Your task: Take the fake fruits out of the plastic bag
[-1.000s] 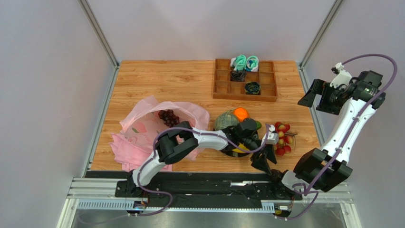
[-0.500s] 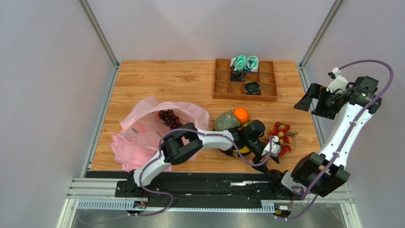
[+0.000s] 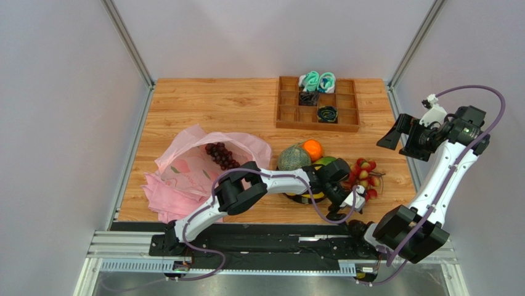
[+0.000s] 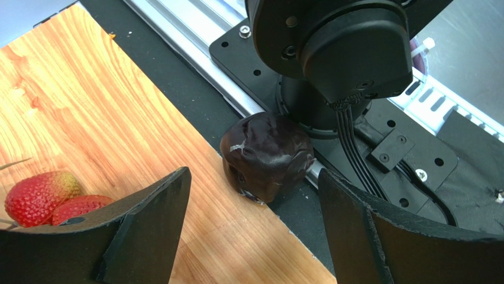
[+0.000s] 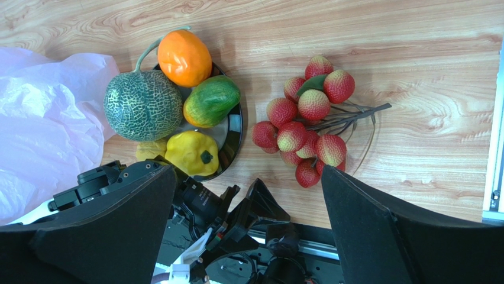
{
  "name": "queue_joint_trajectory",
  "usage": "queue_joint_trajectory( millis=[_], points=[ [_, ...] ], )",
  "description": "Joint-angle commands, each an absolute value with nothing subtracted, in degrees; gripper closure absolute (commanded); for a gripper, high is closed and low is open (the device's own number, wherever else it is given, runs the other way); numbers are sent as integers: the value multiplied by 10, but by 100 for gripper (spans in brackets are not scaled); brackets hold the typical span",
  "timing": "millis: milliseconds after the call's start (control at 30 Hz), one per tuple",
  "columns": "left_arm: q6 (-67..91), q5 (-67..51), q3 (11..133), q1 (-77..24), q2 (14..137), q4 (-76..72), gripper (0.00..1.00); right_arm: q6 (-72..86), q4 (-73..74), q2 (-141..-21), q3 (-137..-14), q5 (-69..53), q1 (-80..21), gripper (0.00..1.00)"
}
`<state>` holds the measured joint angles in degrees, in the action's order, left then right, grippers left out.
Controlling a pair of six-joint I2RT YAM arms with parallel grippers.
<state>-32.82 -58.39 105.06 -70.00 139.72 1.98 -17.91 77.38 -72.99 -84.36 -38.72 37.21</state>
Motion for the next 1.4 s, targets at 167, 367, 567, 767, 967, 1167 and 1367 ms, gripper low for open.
queue_joint_trajectory(
  millis=[167,367,567,767,967,1167,1367],
  points=[
    [-453,-606,1120,-708,1412,133,11,-165,834,-715,-842,-409,376,1],
    [-461,-652,1101,-698,1416,89,14,-170,845,-724,-852,-400,376,1],
    [-438,-699,1103,-686,1440,22,26,-175,847,-736,-860,-398,376,1],
    [-436,-747,1178,-676,1478,63,28,-176,849,-739,-862,-403,376,1],
    [-474,-758,1232,-674,1499,137,39,-178,846,-751,-871,-417,376,1],
    [-492,-765,1247,-673,1505,160,45,-185,846,-751,-863,-424,376,0],
    [-520,-756,1231,-675,1491,181,37,-196,855,-745,-853,-426,376,0]
  ],
)
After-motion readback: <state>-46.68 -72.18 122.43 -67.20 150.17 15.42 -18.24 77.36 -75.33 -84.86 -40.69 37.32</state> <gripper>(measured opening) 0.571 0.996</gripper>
